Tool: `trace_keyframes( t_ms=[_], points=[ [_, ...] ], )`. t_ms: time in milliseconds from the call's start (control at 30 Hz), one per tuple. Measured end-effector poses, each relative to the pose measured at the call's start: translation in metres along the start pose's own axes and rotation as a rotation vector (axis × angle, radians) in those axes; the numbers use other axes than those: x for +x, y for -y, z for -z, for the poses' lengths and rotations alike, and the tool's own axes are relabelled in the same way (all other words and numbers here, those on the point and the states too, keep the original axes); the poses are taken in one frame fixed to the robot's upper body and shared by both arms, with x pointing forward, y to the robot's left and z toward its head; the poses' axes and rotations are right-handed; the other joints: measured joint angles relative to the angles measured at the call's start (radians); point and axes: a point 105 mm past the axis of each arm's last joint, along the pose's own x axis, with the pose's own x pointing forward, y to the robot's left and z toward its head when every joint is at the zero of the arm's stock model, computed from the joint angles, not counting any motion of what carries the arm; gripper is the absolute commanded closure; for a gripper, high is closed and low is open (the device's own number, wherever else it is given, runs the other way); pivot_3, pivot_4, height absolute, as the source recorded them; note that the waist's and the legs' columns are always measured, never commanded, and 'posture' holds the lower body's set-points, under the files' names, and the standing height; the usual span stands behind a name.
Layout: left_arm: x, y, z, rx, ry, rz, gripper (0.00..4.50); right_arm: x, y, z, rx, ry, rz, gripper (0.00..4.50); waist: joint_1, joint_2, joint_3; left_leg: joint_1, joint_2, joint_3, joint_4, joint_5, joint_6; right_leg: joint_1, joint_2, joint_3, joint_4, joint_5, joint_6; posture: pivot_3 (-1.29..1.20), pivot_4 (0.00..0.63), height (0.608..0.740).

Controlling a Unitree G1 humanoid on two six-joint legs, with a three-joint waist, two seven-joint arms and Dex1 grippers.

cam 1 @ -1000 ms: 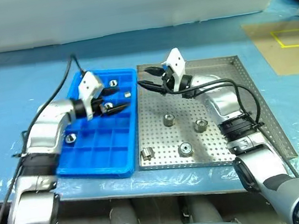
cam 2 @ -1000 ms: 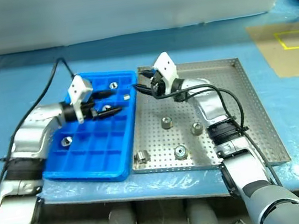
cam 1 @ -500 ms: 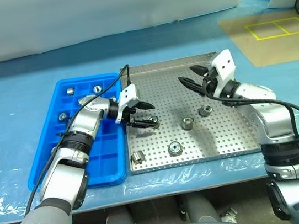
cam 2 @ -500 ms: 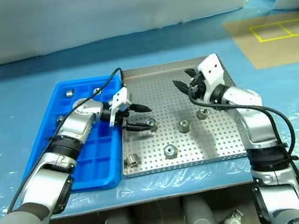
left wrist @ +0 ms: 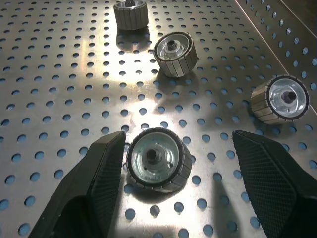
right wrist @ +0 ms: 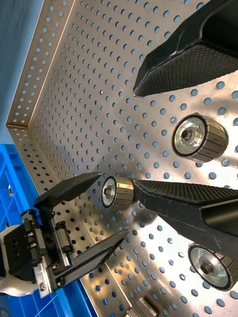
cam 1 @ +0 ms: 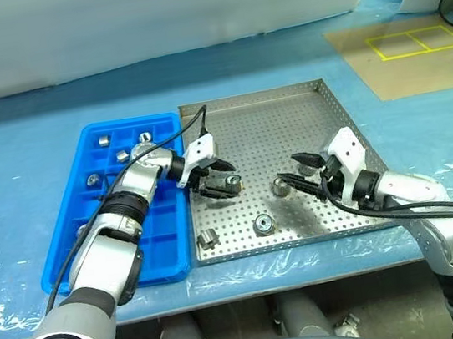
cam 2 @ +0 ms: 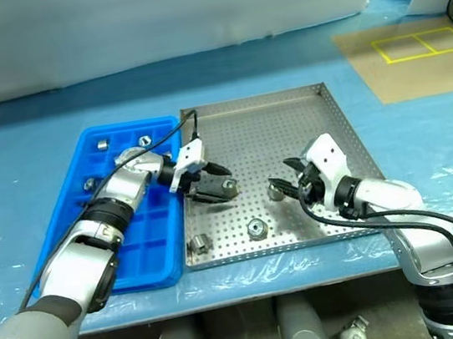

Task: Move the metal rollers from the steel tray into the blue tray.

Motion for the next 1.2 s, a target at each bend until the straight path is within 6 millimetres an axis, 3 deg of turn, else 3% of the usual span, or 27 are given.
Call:
trace_keyframes(
  t_ms=[133, 333, 567, 667, 800, 933, 1100, 1200],
  points=[
    [0.011, 0.004, 0.011, -0.030, -0.014, -0.025, 0.87, 0.001, 0.000, -0.001, 0.000, 0.001, 0.007, 1.77, -0.010, 0.000, 0.000, -0.001, 0.000, 0.000, 0.001, -0.001, 0.001, 0.000, 0.000, 0.000, 0.000, 0.000, 0.000, -0.58, 0.150, 0.740],
    [0.013, -0.001, 0.023, 0.007, -0.117, -0.071, 0.87, 0.002, 0.002, -0.004, -0.009, 0.009, 0.015, 1.77, -0.027, 0.005, -0.004, 0.000, 0.000, 0.000, 0.001, -0.002, 0.002, 0.000, 0.000, 0.000, -0.001, -0.001, 0.001, -0.58, 0.150, 0.740],
    [0.014, -0.002, 0.024, 0.010, -0.121, -0.079, 0.87, 0.002, 0.003, -0.004, -0.010, 0.009, 0.028, 1.77, -0.029, 0.005, -0.005, -0.001, -0.001, 0.000, 0.002, -0.002, 0.003, 0.000, 0.000, 0.000, -0.001, -0.005, 0.008, -0.58, 0.150, 0.740],
    [0.014, -0.001, 0.023, 0.018, -0.119, -0.066, 1.71, 0.002, 0.005, -0.004, -0.011, 0.010, 0.039, 1.77, -0.029, 0.005, -0.005, -0.001, 0.000, 0.000, 0.001, -0.002, 0.003, 0.000, 0.000, 0.000, -0.001, -0.005, 0.008, -0.59, 0.150, 0.740],
    [0.016, -0.003, 0.022, 0.031, -0.122, -0.084, 1.71, 0.002, 0.006, -0.005, -0.013, 0.010, 0.048, 1.77, -0.030, 0.005, -0.006, -0.001, -0.001, 0.000, 0.001, -0.002, 0.003, 0.000, 0.000, 0.000, -0.002, -0.003, 0.005, -0.59, 0.150, 0.740],
    [0.015, -0.001, 0.021, 0.024, -0.111, -0.057, 2.55, 0.002, 0.006, -0.005, -0.014, 0.011, 0.049, 1.77, -0.031, 0.005, -0.006, -0.002, -0.001, 0.000, 0.001, -0.003, 0.004, 0.000, -0.001, 0.000, -0.003, -0.004, 0.007, -0.58, 0.150, 0.740],
    [0.013, -0.002, 0.018, 0.000, -0.102, -0.057, 2.55, 0.003, 0.005, -0.005, -0.015, 0.011, 0.044, 1.77, -0.031, 0.005, -0.005, -0.007, -0.001, 0.000, 0.001, -0.003, 0.004, -0.005, -0.001, 0.000, -0.003, -0.002, 0.003, -0.55, 0.150, 0.740],
    [0.002, 0.004, 0.006, 0.005, -0.044, -0.021, 2.55, 0.005, 0.004, -0.003, -0.010, 0.005, 0.037, 1.77, -0.034, 0.004, -0.005, -0.011, 0.000, 0.000, 0.000, -0.003, 0.004, -0.009, 0.000, -0.001, -0.003, -0.001, 0.002, -0.55, 0.150, 0.740]
  ],
)
